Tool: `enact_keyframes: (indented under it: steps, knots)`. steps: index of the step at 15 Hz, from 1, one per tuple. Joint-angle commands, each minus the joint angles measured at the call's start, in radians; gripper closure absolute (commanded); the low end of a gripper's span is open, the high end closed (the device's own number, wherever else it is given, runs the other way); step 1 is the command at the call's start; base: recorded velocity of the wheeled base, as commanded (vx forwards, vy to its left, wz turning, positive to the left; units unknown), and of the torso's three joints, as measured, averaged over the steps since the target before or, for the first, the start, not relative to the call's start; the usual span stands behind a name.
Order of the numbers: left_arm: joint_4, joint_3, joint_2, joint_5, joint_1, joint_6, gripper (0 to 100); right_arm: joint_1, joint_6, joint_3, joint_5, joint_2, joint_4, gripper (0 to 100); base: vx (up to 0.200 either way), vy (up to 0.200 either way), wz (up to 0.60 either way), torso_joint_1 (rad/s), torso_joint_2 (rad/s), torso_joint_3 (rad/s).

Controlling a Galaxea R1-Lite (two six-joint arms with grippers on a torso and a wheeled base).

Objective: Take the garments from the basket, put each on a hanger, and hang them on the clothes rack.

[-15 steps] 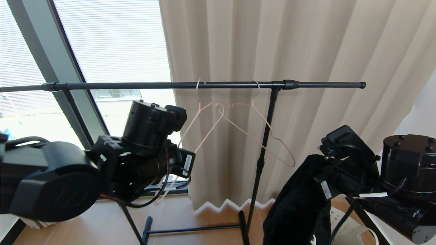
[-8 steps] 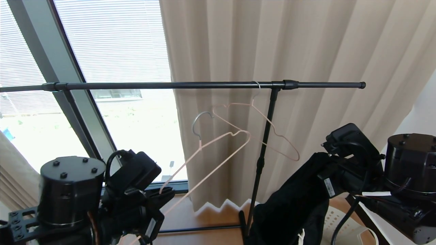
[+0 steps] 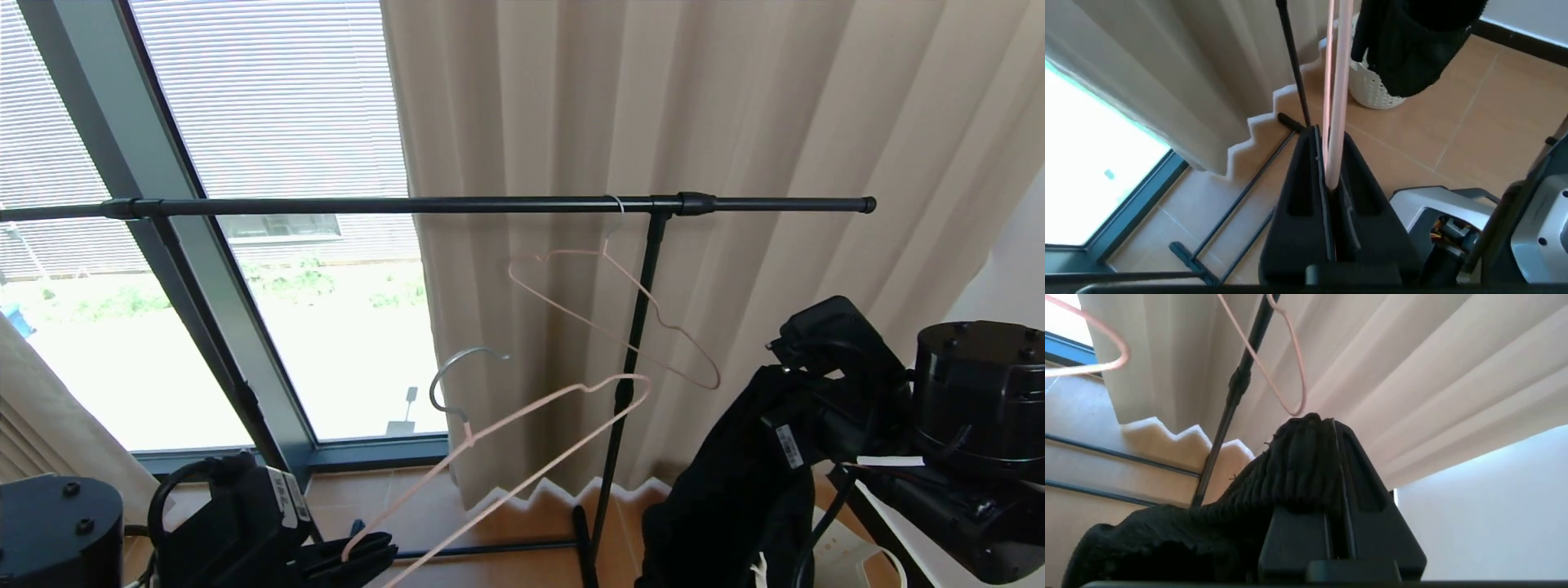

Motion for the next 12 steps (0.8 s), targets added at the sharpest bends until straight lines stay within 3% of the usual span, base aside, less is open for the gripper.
enact_keyframes:
  steps: [1,7,12]
  knots:
    - [0.0,0.026,-0.015,-0.016,0.0,0.008,100,-0.001,-0.001,-0.003,-0.005,0.022,0.0,100,0.0,0.0,0.0,0.0,0.0,0.0]
    - [-0.002,0.06,-0.043,-0.108,-0.004,0.043,100,0.003,0.002,-0.021,-0.079,0.06,-0.002,100,0.0,0.0,0.0,0.0,0.0,0.0]
    - [0.0,0.059,-0.029,-0.118,-0.038,0.042,100,0.065,-0.001,-0.021,-0.105,0.097,-0.089,100,0.0,0.0,0.0,0.0,0.0,0.0]
